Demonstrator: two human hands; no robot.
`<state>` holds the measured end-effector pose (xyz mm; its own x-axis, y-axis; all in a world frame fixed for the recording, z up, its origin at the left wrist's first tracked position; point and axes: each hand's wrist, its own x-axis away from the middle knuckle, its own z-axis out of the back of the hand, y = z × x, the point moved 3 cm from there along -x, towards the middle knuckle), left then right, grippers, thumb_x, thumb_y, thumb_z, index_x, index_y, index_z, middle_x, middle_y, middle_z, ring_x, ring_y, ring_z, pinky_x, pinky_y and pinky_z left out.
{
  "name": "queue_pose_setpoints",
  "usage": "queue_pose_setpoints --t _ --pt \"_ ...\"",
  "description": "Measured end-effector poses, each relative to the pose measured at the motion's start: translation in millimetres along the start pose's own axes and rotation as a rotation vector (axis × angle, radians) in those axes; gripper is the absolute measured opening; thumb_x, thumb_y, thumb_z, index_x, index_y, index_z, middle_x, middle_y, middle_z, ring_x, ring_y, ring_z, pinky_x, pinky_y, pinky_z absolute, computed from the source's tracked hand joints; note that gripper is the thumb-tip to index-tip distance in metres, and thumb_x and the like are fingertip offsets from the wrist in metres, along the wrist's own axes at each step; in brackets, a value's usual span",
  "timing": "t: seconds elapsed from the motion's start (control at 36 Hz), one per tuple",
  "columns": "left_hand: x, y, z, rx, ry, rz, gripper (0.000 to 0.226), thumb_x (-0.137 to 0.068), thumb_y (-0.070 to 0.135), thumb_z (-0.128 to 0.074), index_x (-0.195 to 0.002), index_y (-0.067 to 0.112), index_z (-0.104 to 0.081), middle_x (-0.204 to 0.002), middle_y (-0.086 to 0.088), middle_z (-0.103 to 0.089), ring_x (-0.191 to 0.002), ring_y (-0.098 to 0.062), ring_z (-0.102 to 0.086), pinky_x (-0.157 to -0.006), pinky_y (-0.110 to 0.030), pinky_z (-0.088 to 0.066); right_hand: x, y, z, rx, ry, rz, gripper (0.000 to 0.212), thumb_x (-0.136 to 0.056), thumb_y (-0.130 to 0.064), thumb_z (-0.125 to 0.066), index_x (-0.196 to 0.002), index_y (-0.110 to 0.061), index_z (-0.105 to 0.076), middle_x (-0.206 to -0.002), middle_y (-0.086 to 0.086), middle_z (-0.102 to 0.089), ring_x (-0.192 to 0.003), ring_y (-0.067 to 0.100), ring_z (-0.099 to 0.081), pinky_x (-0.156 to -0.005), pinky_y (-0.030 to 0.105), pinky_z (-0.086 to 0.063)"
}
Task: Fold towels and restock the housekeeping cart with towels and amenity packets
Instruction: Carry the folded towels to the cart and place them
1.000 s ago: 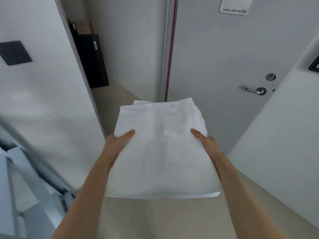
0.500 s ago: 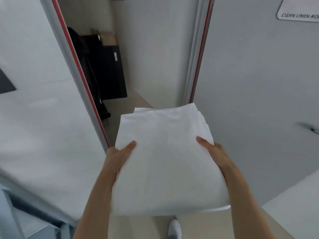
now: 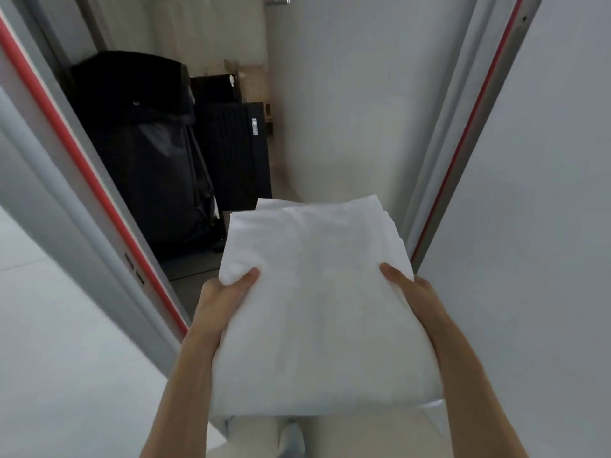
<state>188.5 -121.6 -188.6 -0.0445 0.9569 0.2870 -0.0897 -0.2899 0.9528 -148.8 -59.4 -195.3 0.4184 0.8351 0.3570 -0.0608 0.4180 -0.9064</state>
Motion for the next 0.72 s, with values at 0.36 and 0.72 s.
queue_pose_setpoints --t 0.36,0.72 --pt "-282 84 -80 0.073 -0.047 0.037 0.051 -0.066 0.048 -0.089 -0.099 0.012 -0.076 -0.096 -0.002 -0.078 -0.087 -0.021 -0.076 -0.085 -0.040 -0.059 -277 -109 -42 0.030 0.084 -0.010 0.063 -0.076 -0.062 -0.072 -0.112 -0.012 -0.059 -0.094 0.002 -0.069 -0.079 0.020 -0.066 -0.061 0.027 -0.046" --pt "-514 167 -159 0.144 -0.002 0.033 0.064 -0.055 0.052 -0.093 -0.103 0.012 -0.076 -0.100 -0.003 -0.078 -0.092 -0.025 -0.076 -0.092 -0.047 -0.057 -525 -226 -62 -0.043 -0.047 0.045 0.053 -0.071 -0.062 -0.076 -0.101 -0.020 -0.068 -0.084 -0.003 -0.078 -0.074 0.019 -0.075 -0.070 0.034 -0.057"
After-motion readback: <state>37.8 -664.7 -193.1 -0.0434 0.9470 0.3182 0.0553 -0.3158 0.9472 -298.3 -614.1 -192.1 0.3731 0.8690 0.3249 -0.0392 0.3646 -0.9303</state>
